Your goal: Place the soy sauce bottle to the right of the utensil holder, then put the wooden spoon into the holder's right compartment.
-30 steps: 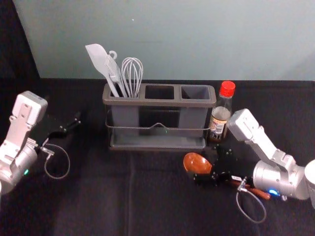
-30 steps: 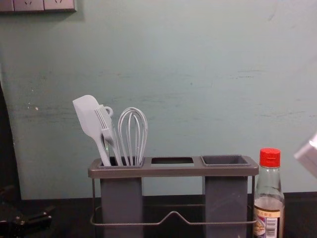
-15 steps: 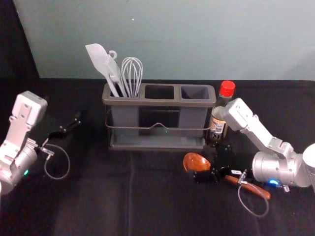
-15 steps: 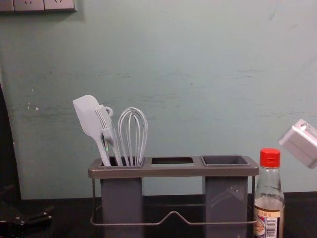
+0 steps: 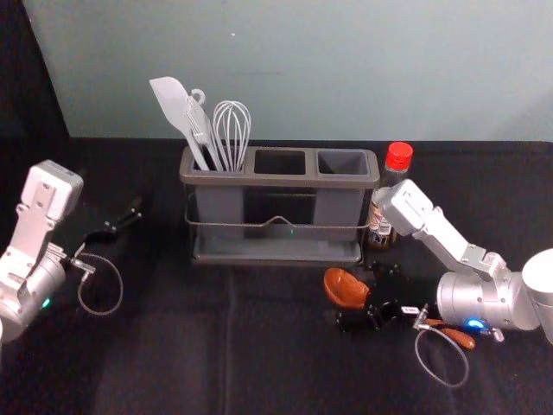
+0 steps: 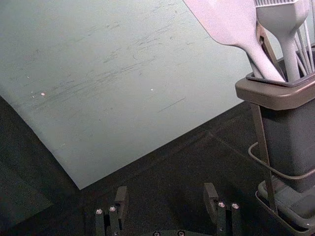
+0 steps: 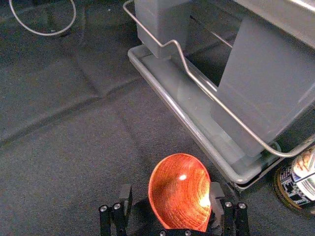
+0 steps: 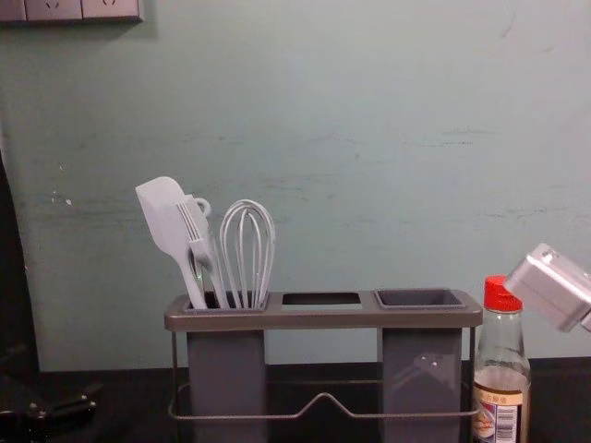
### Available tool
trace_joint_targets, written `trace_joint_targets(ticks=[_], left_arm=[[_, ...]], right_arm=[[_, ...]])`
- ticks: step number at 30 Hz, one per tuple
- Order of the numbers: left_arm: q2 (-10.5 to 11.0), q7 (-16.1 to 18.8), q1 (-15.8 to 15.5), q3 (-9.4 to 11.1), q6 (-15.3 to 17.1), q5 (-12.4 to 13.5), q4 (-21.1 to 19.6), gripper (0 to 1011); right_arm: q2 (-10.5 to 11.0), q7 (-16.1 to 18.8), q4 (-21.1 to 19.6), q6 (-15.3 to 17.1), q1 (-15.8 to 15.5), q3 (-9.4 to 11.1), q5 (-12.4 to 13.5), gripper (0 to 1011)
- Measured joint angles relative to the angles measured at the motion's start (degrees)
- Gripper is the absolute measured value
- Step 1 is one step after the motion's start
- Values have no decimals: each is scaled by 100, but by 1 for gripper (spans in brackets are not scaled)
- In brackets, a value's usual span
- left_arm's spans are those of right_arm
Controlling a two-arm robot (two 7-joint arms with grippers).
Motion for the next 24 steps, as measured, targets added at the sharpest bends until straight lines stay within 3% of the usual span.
trace_joint_targets(ticks=[24], left_arm=[[0, 0, 0, 0, 0, 0, 0, 1000]], right_arm=[[48, -138, 106, -92, 56, -61, 25, 1003]])
